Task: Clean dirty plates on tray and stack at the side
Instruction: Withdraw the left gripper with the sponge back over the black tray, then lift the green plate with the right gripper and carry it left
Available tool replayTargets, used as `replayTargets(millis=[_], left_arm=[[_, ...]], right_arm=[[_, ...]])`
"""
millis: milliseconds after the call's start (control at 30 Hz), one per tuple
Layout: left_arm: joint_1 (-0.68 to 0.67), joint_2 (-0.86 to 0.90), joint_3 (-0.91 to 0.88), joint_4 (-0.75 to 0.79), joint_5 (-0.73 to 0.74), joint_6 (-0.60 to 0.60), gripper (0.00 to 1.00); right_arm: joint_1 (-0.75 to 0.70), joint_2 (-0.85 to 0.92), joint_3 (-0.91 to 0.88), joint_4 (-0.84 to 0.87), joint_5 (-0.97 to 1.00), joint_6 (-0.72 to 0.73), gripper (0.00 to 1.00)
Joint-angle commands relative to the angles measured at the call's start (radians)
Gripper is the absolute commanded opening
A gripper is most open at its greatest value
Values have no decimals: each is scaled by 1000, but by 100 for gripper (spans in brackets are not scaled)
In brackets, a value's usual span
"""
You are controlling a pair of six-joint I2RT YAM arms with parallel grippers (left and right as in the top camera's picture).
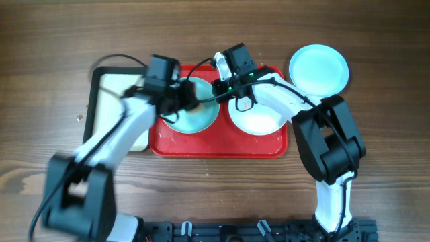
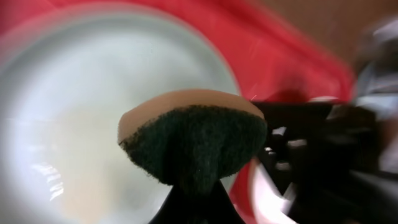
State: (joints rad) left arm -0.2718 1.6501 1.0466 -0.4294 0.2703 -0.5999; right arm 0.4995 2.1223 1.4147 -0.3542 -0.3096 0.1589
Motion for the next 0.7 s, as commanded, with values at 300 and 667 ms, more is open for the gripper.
replayTargets(millis=[300,667], left_arm=[[454,-274,14,-391,-275,70,4],[590,-274,4,-440,-263,204,4]], right_arm=[[6,16,-3,-2,-19,18,29],[7,30,-3,1,-11,55,11]])
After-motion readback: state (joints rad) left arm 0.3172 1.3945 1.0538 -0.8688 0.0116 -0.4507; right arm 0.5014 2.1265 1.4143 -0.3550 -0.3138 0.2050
